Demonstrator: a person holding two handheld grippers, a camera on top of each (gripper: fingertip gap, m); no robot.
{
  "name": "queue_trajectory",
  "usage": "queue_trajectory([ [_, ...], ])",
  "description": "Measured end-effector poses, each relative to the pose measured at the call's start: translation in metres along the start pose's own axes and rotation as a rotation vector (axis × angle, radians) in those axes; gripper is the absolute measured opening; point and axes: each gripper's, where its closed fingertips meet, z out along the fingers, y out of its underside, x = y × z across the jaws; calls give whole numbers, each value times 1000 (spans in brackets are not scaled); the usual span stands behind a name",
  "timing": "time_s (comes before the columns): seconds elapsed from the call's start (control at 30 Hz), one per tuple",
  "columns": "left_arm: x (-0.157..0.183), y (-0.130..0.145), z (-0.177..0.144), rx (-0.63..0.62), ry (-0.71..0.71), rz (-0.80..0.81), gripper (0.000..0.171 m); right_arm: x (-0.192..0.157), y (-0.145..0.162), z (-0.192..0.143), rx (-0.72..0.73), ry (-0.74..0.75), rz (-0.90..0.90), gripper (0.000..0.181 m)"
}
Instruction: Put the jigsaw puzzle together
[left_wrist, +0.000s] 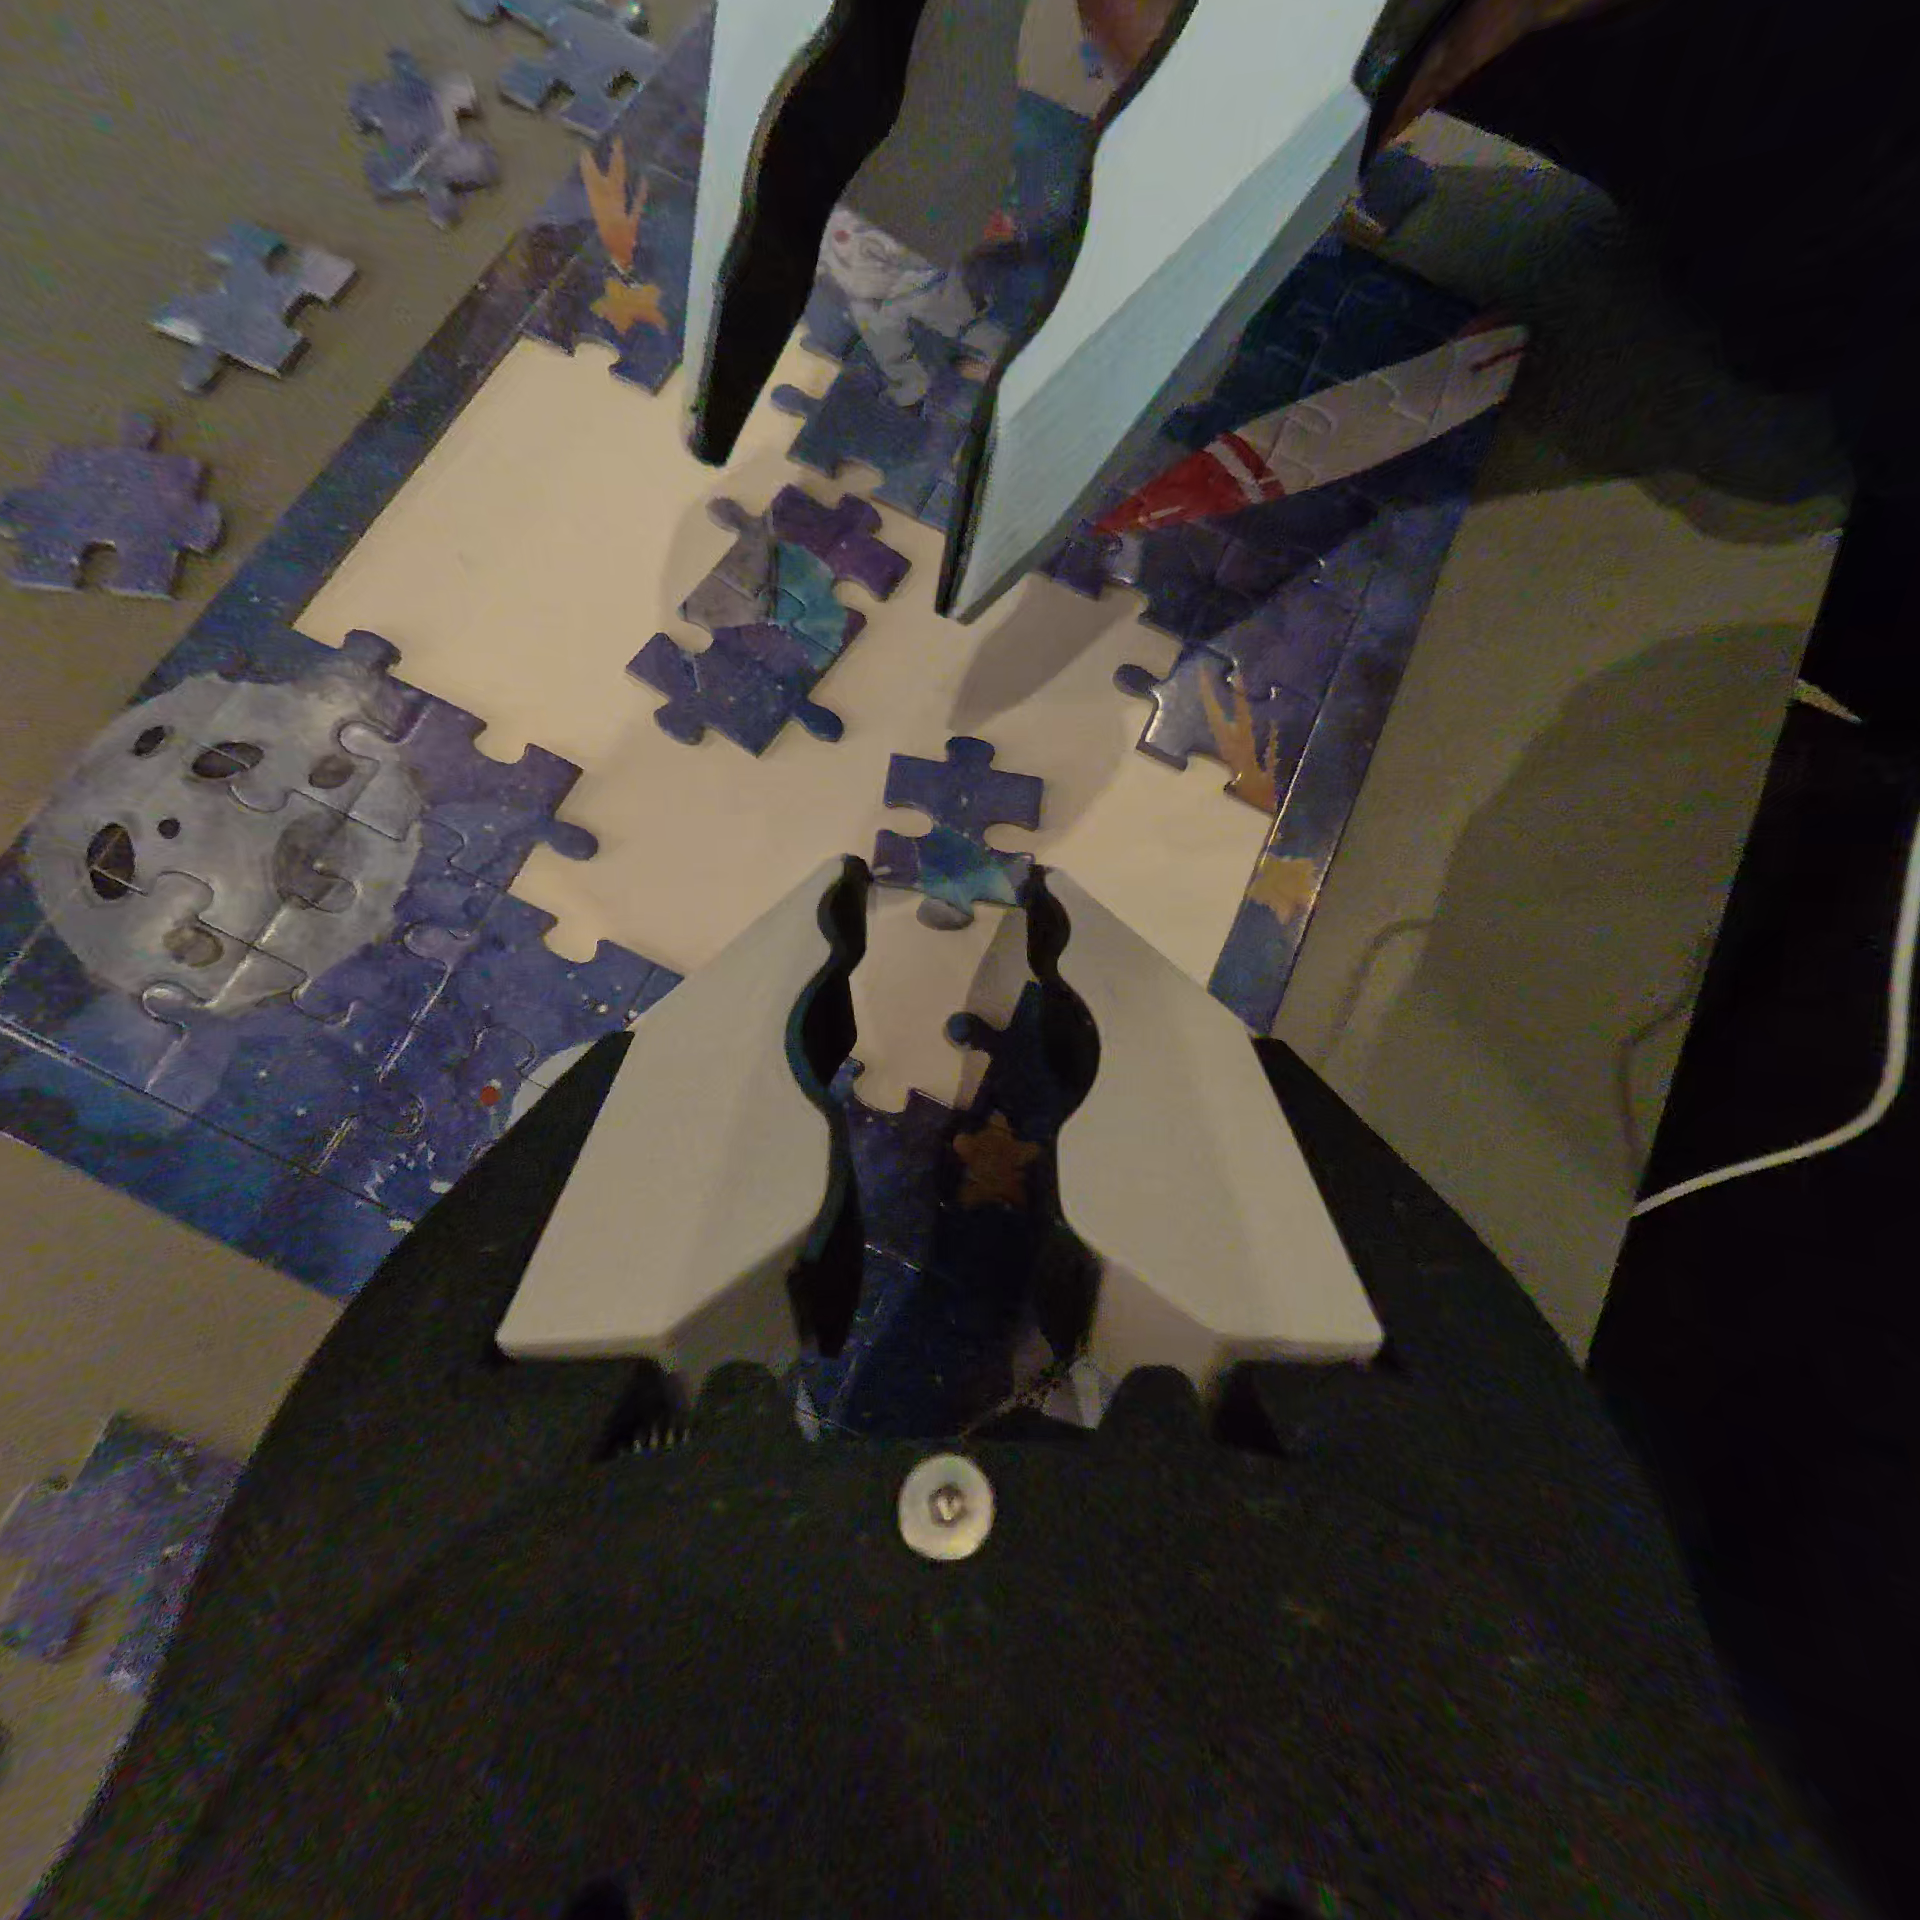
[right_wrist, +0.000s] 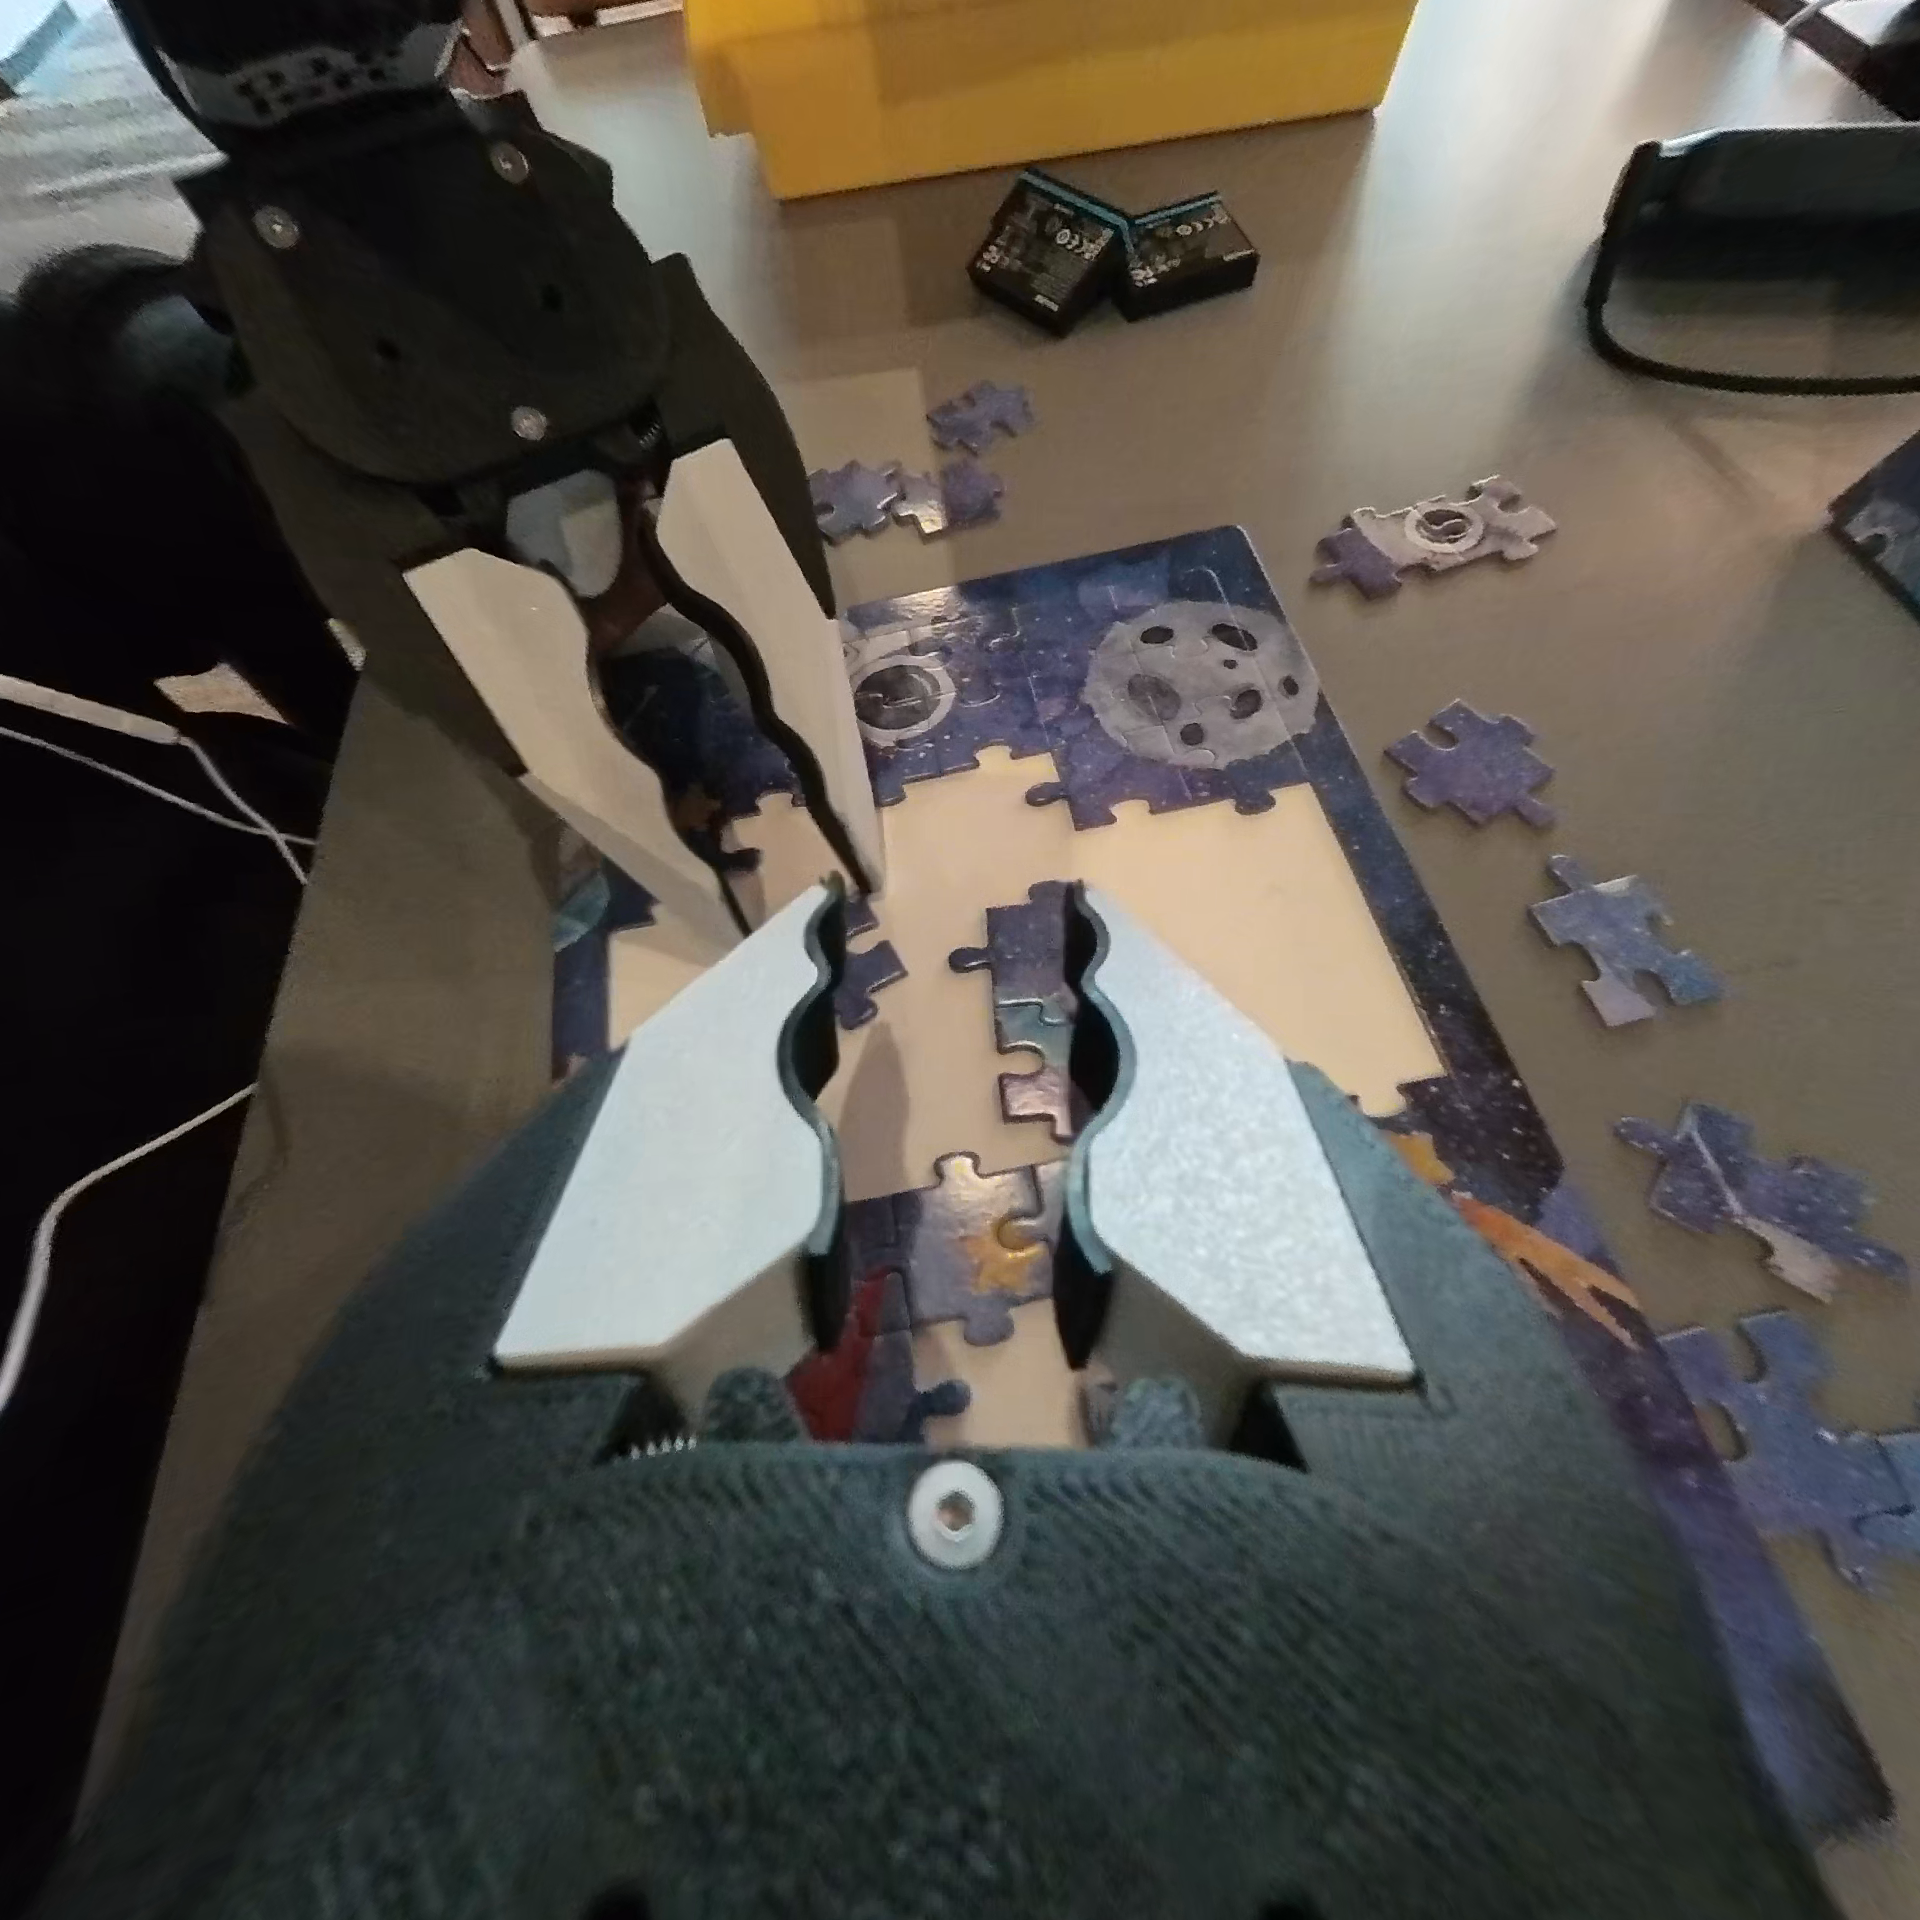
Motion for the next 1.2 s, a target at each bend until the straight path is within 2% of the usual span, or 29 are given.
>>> queue_trajectory([
  [0.1,-1,0,0,-1,-3,8,26,10,4,-1,-11,42,18,41],
  [0.2,3,-2,-1,11,27,22,9,17,5,-5,1,62,45,41],
  [0.27,5,-1,-1,7,45,22,18,21,5,-7,9,75,52,41],
  [0.33,7,0,0,-3,64,27,38,22,4,-7,13,82,52,41],
  [0.47,8,-1,1,-3,62,37,42,22,5,-6,6,82,51,41],
  [0.53,3,-1,2,-10,22,61,32,22,7,-4,-4,82,51,41],
  [0.83,4,-3,2,-3,46,100,24,24,11,-3,-19,86,54,42],
  [0.87,3,-4,1,6,43,96,9,24,11,-3,-19,88,52,42],
  [0.9,1,-7,0,18,34,95,9,24,11,-3,-19,89,51,42],
  [1.07,-5,-11,-3,20,36,109,23,24,11,-4,-23,97,44,42],
  [1.2,-7,-10,-3,6,60,173,49,24,10,-5,-23,100,41,42],
])
